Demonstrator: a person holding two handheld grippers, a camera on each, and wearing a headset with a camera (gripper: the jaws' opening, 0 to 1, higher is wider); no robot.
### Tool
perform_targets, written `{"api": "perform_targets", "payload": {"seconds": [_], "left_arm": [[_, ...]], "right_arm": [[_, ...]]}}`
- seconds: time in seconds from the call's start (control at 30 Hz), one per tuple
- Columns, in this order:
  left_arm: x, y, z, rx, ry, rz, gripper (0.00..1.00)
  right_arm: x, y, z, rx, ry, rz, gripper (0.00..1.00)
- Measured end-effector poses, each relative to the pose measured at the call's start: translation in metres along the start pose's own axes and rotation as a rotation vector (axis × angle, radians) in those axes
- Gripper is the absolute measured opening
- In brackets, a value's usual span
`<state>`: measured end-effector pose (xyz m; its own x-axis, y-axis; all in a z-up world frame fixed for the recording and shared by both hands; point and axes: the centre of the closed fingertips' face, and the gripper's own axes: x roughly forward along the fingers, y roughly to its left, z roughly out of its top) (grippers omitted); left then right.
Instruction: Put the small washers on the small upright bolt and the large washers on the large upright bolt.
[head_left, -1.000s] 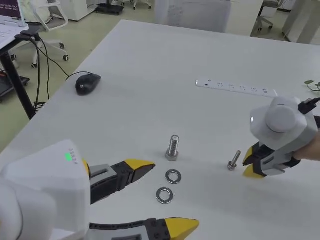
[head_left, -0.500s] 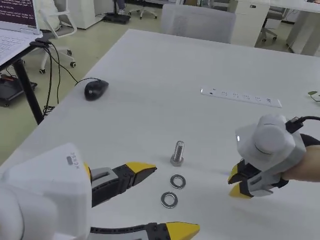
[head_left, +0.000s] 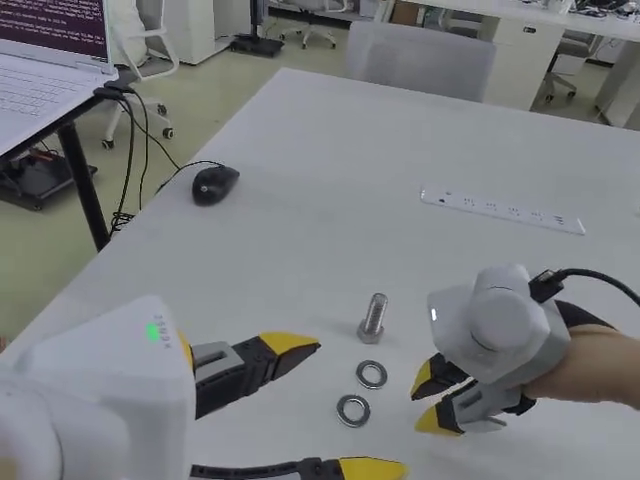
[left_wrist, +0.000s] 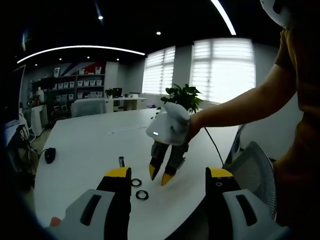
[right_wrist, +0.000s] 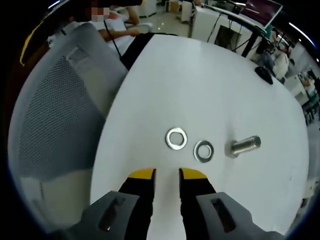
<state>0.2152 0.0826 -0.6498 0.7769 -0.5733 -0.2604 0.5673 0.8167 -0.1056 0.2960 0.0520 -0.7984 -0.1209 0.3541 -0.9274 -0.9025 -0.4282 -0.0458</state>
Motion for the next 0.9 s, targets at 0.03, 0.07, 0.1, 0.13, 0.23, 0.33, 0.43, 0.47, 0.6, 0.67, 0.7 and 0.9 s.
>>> {"api": "perform_targets", "payload": {"seconds": [0.03,0.07,0.1,0.13,0.23,0.33,0.43,0.47,0.6,0.67,0.7,0.9], "left_arm": [[0.0,0.0,0.0,0.001,-0.001,0.001,0.59],[0.0,0.0,0.001,0.002,-0.001,0.002,0.59],[-0.001,0.0,0.001,0.002,0.0,0.003,0.59],[-0.001,0.001,0.001,0.003,-0.001,0.005,0.59],[-0.002,0.002,0.002,0.003,-0.006,0.01,0.59],[-0.004,0.003,0.003,0.001,-0.01,0.019,0.59],[-0.005,0.004,0.003,-0.002,-0.013,0.027,0.59],[-0.006,0.005,0.003,-0.002,-0.012,0.029,0.59],[-0.006,0.006,0.005,-0.002,-0.019,0.038,0.59],[-0.006,0.007,0.005,-0.003,-0.022,0.043,0.59],[-0.006,0.007,0.005,-0.006,-0.024,0.045,0.59],[-0.006,0.008,0.005,-0.006,-0.025,0.047,0.59]], "right_arm": [[0.002,0.0,0.003,-0.006,-0.004,0.004,0.2],[0.006,0.0,0.007,-0.011,-0.005,0.01,0.2],[0.009,0.0,0.009,-0.017,-0.004,0.011,0.2],[0.012,-0.001,0.012,-0.029,-0.004,0.013,0.2],[0.017,-0.002,0.017,-0.041,-0.006,0.019,0.21],[0.022,-0.006,0.025,-0.059,-0.011,0.023,0.22],[0.028,-0.009,0.028,-0.066,-0.009,0.027,0.25],[0.03,-0.009,0.028,-0.069,-0.007,0.031,0.25],[0.036,-0.01,0.029,-0.087,0.009,0.041,0.28],[0.037,-0.012,0.029,-0.09,0.011,0.044,0.29],[0.037,-0.013,0.029,-0.091,0.013,0.044,0.3],[0.042,-0.011,0.029,-0.095,0.022,0.067,0.32]]}}
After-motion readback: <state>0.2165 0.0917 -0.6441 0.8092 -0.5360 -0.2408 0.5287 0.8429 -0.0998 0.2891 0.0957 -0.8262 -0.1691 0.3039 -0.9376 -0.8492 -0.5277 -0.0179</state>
